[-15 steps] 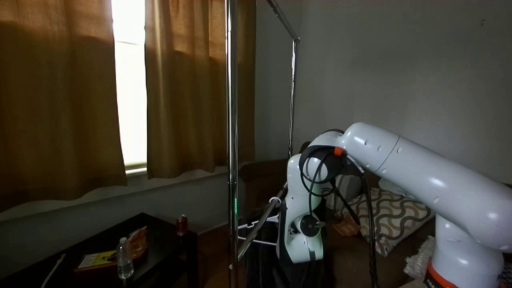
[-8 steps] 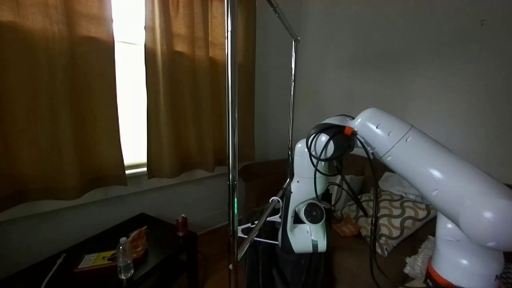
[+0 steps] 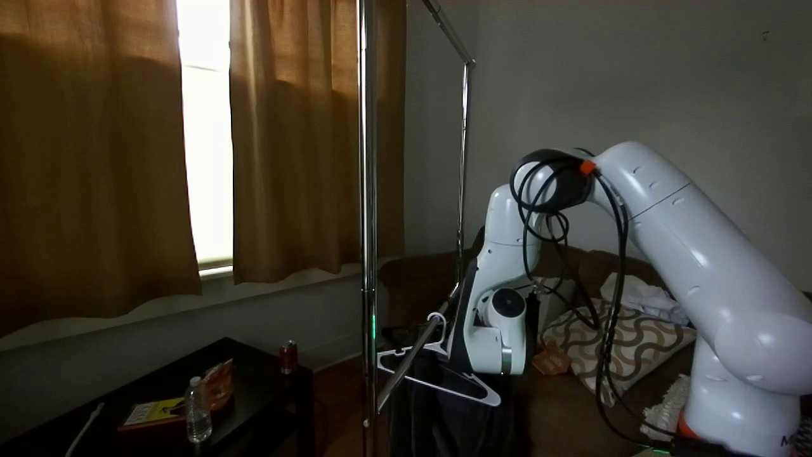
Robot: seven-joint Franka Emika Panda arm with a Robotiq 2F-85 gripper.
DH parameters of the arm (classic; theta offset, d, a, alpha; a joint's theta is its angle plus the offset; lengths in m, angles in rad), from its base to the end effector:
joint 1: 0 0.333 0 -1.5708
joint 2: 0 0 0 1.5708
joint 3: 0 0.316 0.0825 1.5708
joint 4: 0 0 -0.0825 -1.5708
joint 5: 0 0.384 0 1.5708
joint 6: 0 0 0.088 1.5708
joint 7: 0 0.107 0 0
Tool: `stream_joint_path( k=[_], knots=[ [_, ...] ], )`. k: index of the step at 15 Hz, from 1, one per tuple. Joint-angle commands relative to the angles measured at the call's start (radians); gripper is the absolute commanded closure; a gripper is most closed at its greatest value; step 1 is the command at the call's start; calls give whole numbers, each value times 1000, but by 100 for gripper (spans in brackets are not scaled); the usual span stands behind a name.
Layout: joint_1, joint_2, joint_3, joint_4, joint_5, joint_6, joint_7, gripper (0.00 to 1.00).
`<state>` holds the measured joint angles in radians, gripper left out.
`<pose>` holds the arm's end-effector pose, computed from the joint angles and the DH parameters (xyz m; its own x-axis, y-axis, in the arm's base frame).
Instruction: Put the coat hanger on the bottom rack
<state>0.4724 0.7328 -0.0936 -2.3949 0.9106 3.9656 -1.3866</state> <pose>0.4581 0.0624 0.1312 0.5815 0.8052 0.1163 0.4655 -0.4465 0.7642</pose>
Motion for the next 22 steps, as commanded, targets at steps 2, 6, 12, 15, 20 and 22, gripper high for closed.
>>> stream_joint_path(
  k=[2,6,12,15,20,22],
  knots=[
    [-58,-188,41,-122,-39,-161,87,0],
    [-98,-321,48,-179,-109,-303,232,0],
    [-213,-566,142,-282,-169,-481,341,0],
    [-249,-691,163,-330,-189,-589,361,0],
    [-247,-839,124,-387,-141,-731,320,0],
    [-254,-898,105,-376,-152,-838,315,0]
  ],
)
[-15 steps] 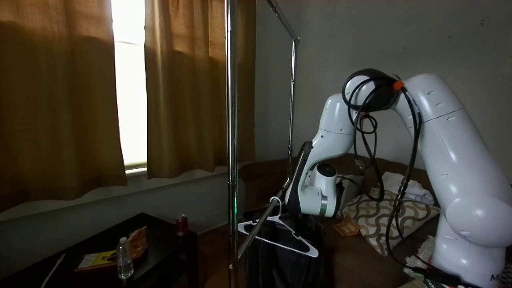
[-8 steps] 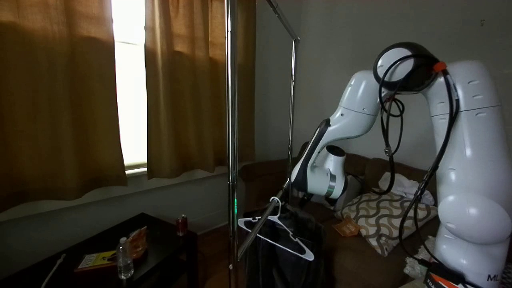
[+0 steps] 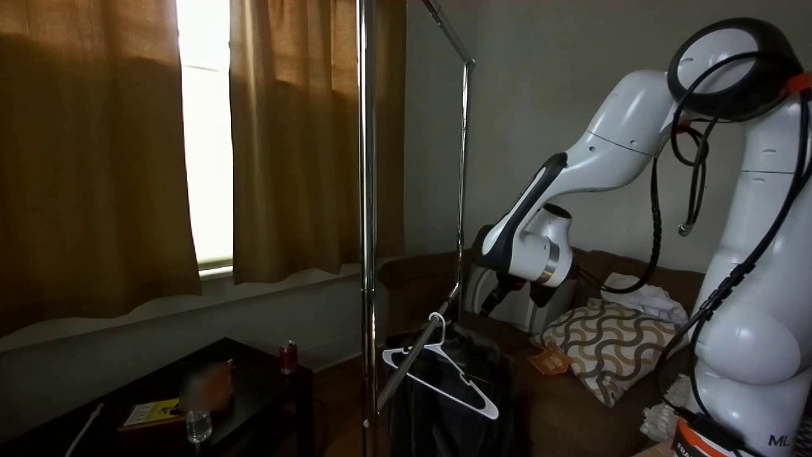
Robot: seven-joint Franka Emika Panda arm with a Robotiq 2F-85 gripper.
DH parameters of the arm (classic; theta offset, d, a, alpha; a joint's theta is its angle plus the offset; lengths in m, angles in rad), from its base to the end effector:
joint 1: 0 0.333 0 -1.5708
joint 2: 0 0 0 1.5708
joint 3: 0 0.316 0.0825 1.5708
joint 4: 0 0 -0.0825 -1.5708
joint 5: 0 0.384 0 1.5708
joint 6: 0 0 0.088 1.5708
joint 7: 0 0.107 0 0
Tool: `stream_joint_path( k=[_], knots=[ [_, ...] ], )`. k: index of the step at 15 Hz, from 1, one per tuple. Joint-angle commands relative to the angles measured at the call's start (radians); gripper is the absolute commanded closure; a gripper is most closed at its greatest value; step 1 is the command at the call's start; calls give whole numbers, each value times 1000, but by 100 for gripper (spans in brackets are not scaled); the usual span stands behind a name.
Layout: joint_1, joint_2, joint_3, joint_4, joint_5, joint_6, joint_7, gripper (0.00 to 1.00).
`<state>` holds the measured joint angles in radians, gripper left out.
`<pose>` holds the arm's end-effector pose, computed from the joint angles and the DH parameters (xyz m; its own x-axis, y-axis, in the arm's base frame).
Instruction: Put the coat hanger on the bottom rack
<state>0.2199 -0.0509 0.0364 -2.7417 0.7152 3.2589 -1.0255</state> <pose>0.4206 0.0424 0.2897 0.7230 0.5084 0.4677 0.4601 -0.8594 0.2229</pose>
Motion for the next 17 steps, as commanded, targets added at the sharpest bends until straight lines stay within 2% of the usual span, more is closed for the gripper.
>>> stream_joint_path(
  k=[1,3,4,8,9,17],
  knots=[
    [-11,-114,-34,-8,57,-164,-54,0],
    [-26,-145,-50,-2,88,-206,-92,0],
    [-25,-198,-60,-49,75,-209,-79,0],
    [-93,-189,-63,-4,83,-245,-126,0],
    [-60,-162,-62,-2,69,-198,-88,0],
    [-63,-161,-61,2,68,-200,-91,0]
  ],
)
